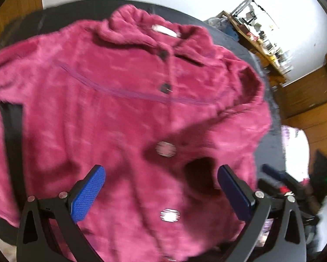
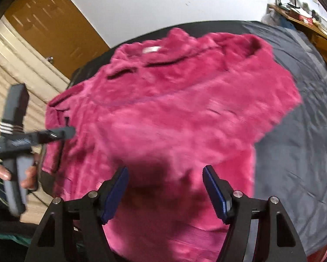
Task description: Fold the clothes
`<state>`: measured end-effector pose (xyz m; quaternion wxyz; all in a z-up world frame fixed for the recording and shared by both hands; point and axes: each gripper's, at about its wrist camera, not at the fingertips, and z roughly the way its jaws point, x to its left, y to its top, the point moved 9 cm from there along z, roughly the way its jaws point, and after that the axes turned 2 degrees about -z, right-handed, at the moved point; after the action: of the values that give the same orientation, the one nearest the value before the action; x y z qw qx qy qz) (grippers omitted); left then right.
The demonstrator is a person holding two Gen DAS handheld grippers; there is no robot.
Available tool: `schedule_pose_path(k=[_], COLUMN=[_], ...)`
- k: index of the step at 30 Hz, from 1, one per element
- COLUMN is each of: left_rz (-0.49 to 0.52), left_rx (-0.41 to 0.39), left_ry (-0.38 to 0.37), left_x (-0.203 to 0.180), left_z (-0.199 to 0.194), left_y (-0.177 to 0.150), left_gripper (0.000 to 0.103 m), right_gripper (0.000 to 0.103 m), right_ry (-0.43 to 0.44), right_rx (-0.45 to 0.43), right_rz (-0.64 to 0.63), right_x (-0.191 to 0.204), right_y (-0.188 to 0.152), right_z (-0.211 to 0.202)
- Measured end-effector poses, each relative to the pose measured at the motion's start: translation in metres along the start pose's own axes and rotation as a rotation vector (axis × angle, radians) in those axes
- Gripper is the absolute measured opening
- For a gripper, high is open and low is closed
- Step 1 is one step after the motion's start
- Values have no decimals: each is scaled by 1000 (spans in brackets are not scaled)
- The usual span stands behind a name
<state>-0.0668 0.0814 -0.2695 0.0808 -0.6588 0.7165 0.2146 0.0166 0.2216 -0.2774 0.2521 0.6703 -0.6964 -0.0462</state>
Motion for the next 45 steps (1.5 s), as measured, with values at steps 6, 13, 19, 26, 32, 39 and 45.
schedule_pose_path(k=[6, 13, 19, 26, 32, 39, 45], left_rz=[-150, -310, -315, -187, -80, 95, 104], left_rx=[55, 69, 76, -75, -357, -634, -569], left_ry=[-131, -158, -131, -114, -116, 27, 92], left_x=[-37, -47, -50, -65, -67, -24, 33], left_z=[23, 62, 78, 22, -87, -179, -149], left_y=[-4, 6, 6, 36, 83, 110, 105], left_gripper=[103, 99, 34, 8, 8, 8, 8], right_gripper=[72, 72, 72, 72, 72, 72, 72], right_ry=[10, 36, 29, 15, -12, -37, -81], right_rx=[23, 31, 22, -4, -35, -42, -34], right_rz=[-47, -58, -36, -1, 24, 28, 10], right_x=[-21, -44, -68, -83, -87, -77, -68], right_y=[-17, -27, -31, -25, -8, 9, 31], right_z=[-3, -9, -17, -24, -27, -20, -6])
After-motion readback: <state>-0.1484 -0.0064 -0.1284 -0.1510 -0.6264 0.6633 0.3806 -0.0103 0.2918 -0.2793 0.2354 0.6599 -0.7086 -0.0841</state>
